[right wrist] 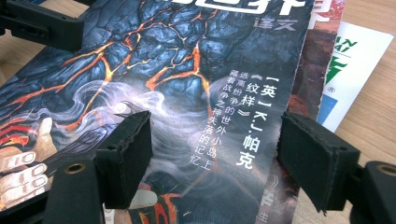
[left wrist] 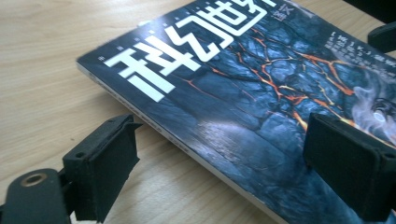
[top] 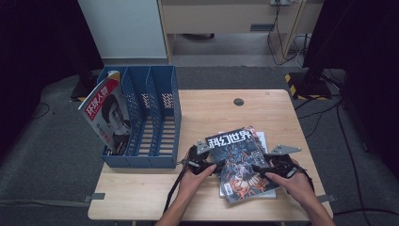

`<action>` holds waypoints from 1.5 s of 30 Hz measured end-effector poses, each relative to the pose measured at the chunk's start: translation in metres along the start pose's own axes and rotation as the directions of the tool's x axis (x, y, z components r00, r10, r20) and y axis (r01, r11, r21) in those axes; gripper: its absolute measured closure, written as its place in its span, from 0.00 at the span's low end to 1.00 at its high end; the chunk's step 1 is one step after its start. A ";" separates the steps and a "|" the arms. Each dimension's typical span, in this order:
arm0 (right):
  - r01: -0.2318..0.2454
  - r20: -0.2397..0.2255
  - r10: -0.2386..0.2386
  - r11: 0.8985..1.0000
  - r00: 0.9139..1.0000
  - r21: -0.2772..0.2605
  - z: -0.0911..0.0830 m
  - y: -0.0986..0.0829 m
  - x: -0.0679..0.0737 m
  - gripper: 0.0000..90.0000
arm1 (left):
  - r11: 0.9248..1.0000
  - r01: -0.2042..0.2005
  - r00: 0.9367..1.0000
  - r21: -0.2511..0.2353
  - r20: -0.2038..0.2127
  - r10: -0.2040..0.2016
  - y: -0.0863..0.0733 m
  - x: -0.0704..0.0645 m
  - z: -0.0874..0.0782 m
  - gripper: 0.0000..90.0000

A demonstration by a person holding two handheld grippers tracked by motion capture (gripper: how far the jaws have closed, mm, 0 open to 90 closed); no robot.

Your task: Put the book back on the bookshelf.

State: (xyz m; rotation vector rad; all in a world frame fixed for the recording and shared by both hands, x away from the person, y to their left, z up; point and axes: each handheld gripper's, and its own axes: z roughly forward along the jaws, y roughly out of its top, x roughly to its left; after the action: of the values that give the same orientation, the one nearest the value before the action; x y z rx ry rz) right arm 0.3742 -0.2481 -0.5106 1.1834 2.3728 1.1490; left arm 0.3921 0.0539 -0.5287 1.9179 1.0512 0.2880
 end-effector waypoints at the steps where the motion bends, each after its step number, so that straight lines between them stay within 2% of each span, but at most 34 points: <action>1: 0.000 0.000 0.000 1.000 1.000 -0.001 0.000 0.000 0.000 0.29 | 1.000 -0.001 1.000 0.001 0.005 0.001 0.000 0.000 0.000 0.11; 6: -0.002 -0.001 0.002 1.000 1.000 -0.001 0.000 0.000 0.000 0.29 | 1.000 0.028 0.999 0.008 0.033 -0.028 -0.001 0.002 0.003 0.10; 12: 0.001 0.000 -0.001 1.000 1.000 -0.002 0.000 0.000 0.000 0.29 | 0.999 0.042 0.998 0.013 0.052 -0.043 -0.001 0.005 0.005 0.08; 21: -0.001 -0.001 0.001 1.000 1.000 -0.003 0.000 0.000 0.000 0.29 | 0.996 0.082 0.991 0.029 0.101 -0.084 -0.002 0.009 0.009 0.08; 25: -0.001 -0.002 0.001 1.000 1.000 -0.003 0.000 0.000 0.000 0.29 | 0.996 0.083 0.990 0.033 0.107 -0.086 -0.001 0.007 0.011 0.08; 27: 0.000 -0.003 0.000 1.000 1.000 -0.003 0.000 0.000 0.000 0.29 | 0.996 0.083 0.992 0.033 0.094 -0.086 0.001 0.006 0.010 0.08; 30: 0.000 -0.003 0.000 1.000 1.000 -0.002 0.000 0.000 0.000 0.29 | 0.994 0.103 0.992 0.027 0.066 -0.104 0.006 0.003 0.006 0.15; 32: -0.001 -0.005 0.001 1.000 1.000 0.001 0.000 0.000 0.000 0.30 | 0.994 0.109 0.991 0.020 0.078 -0.110 0.011 0.003 0.002 0.15; 33: 0.001 -0.004 -0.001 1.000 1.000 0.003 0.000 0.000 -0.001 0.30 | 0.994 0.111 0.990 -0.006 0.084 -0.110 0.016 0.001 -0.003 0.18; 34: 0.001 -0.004 -0.001 1.000 1.000 0.003 0.000 0.000 -0.001 0.30 | 0.994 0.111 0.990 -0.006 0.084 -0.110 0.016 0.001 -0.003 0.20; 35: 0.006 -0.004 -0.006 1.000 1.000 0.009 -0.001 0.000 -0.001 0.30 | 0.995 0.098 0.992 -0.009 0.084 -0.097 0.019 0.001 -0.005 0.22; 38: 0.009 -0.004 -0.009 1.000 1.000 0.010 -0.001 0.001 -0.001 0.30 | 0.995 0.095 0.992 -0.023 0.084 -0.092 0.023 -0.001 -0.009 0.25; 42: 0.012 0.000 -0.012 1.000 1.000 0.016 -0.001 0.001 -0.002 0.30 | 0.995 0.097 0.992 -0.037 0.088 -0.094 0.027 0.000 -0.011 0.36; 45: 0.015 0.002 -0.015 1.000 1.000 0.022 -0.002 0.002 -0.001 0.30 | 0.996 0.083 0.993 -0.042 0.090 -0.079 0.033 0.000 -0.014 0.41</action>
State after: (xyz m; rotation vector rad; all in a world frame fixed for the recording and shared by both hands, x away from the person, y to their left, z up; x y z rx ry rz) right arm 0.3752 -0.2496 -0.5080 1.1717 2.3944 1.1196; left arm 0.4025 0.0543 -0.4946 1.8256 1.0518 0.1788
